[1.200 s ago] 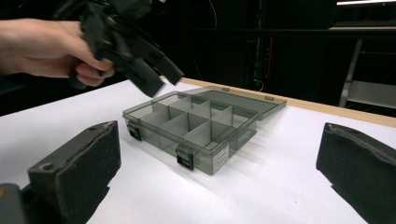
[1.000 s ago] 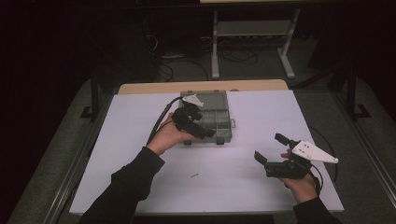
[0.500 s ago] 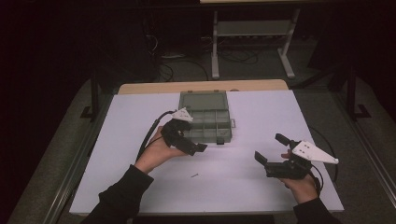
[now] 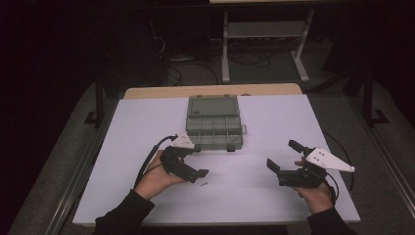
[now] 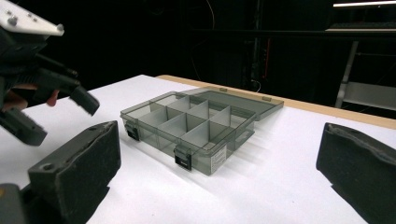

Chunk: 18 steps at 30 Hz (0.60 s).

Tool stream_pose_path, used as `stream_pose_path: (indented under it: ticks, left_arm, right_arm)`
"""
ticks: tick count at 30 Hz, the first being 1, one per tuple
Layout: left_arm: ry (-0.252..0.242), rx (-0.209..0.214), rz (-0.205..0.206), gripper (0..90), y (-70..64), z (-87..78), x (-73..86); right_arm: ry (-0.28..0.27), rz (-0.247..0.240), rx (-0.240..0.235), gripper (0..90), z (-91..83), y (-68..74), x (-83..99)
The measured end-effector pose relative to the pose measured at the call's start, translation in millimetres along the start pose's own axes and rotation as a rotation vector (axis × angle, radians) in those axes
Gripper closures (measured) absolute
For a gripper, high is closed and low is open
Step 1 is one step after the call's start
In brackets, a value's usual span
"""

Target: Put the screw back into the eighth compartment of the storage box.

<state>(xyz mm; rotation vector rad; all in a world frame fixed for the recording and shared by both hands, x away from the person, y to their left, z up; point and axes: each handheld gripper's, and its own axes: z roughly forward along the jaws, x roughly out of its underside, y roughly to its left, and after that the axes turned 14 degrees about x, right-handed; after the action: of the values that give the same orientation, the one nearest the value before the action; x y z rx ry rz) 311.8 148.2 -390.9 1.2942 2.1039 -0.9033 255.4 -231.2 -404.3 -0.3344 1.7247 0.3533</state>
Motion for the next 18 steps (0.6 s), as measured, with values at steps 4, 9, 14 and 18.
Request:
stream_pose_path:
  ticks: [4, 9, 14, 18]
  left_arm:
    - [0.007, 0.009, -0.017, 14.9, -2.1, -0.2, 11.6]
    - [0.026, 0.042, -0.014, 27.5, -4.4, 4.0, 18.6]
    - [0.095, 0.066, -0.011, 45.1, -5.8, 18.3, 23.4]
    - [0.117, 0.079, -0.012, 56.1, -6.0, 24.6, 26.1]
  right_arm:
    - [0.004, 0.004, 0.002, 0.0, 0.4, 1.0, 0.2]
    - [0.0, -0.002, 0.001, 0.0, 0.3, 0.8, 0.1]
    - [0.005, 0.005, -0.003, 0.0, 0.3, 0.7, 0.3]
    - [0.004, 0.004, -0.005, 0.0, 0.4, 0.8, 0.3]
